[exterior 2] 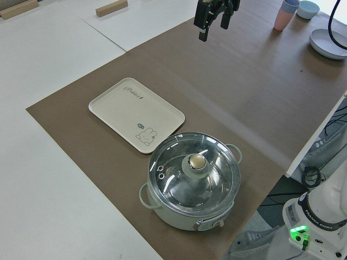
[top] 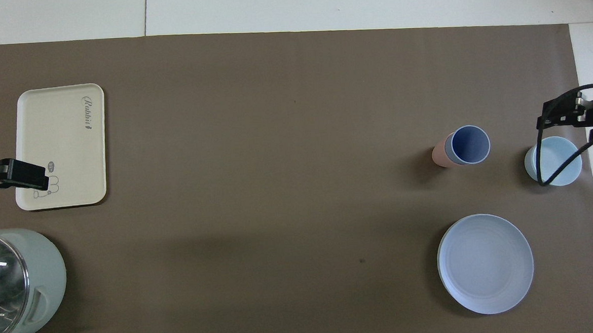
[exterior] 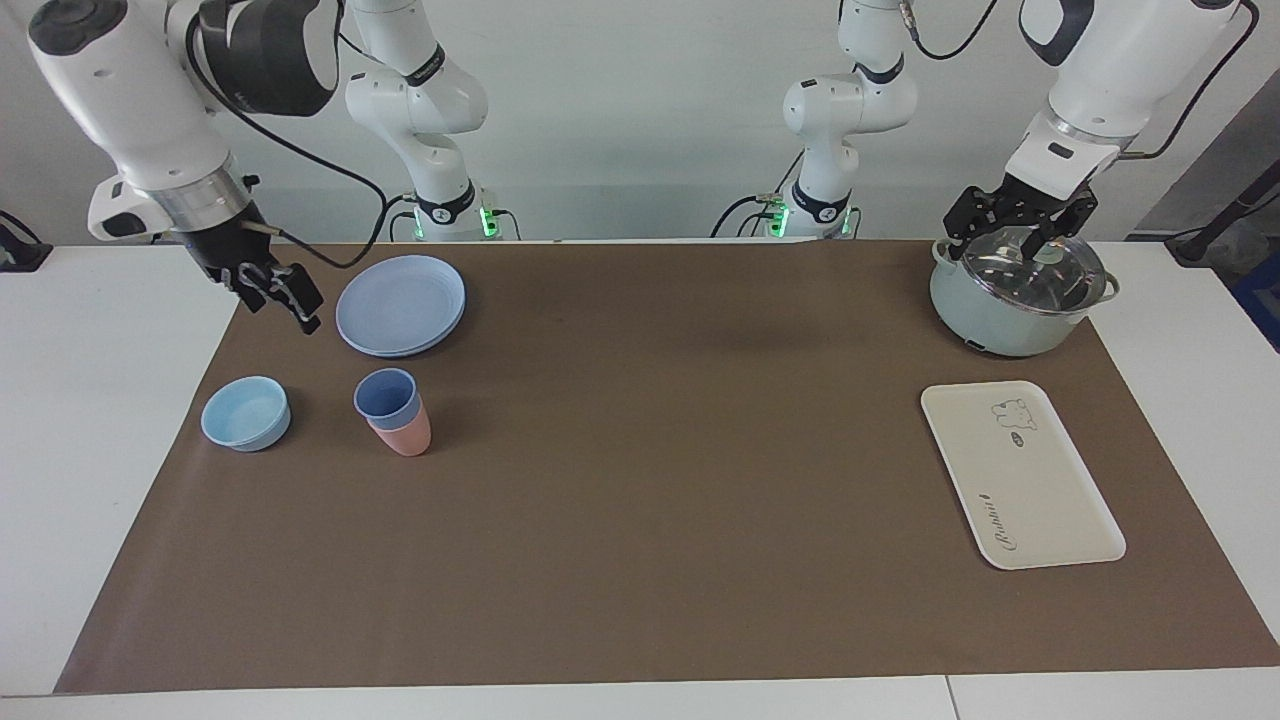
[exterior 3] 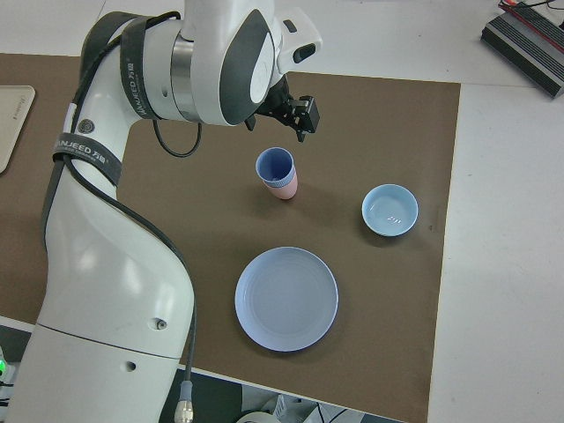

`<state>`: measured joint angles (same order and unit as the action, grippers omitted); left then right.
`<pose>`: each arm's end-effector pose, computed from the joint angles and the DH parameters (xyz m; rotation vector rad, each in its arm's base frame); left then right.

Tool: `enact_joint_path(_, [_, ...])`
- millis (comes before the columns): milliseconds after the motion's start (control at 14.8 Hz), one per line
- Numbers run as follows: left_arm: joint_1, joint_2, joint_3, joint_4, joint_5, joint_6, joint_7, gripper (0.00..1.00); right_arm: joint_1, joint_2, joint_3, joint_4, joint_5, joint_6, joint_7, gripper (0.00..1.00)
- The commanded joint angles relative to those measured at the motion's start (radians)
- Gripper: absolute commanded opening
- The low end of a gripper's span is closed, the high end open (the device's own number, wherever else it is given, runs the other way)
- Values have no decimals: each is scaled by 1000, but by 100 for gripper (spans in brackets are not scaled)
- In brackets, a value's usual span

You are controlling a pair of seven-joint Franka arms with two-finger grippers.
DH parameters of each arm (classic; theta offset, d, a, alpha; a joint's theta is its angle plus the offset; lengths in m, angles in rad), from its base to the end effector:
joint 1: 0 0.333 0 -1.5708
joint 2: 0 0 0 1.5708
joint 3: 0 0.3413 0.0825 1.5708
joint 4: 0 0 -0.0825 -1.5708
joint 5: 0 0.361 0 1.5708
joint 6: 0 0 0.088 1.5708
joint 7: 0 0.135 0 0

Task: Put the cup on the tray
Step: 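Move the right gripper toward the pink cup holding the blue cup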

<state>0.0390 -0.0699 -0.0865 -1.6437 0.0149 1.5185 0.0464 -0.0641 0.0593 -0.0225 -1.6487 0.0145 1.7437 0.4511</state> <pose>0.4996 -0.0233 0.6209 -3.1160 0.1452 0.0867 0.5623 -0.0468 0.5694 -3.0089 0.8325 -0.0512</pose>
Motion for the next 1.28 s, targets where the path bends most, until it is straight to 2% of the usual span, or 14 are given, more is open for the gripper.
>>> enact_joint_path(0, [10,-22,-3,-25,-9,11,-5,100,-43,88,10,18,40,51,125,89])
enact_joint_path(135, [10,-24,-4,-25,-9,11,-5,100,-94,172,9,62,160,54,196,89])
enact_joint_path(473, [10,-22,-3,-25,-9,11,-5,100,-114,312,9,70,246,121,306,89])
enact_joint_path(743, [10,-22,-4,-25,-9,11,-5,100,-152,439,9,98,358,109,322,89])
enact_joint_path(1216, [10,-24,-4,-25,-9,11,-5,100,-135,471,12,8,447,115,331,91])
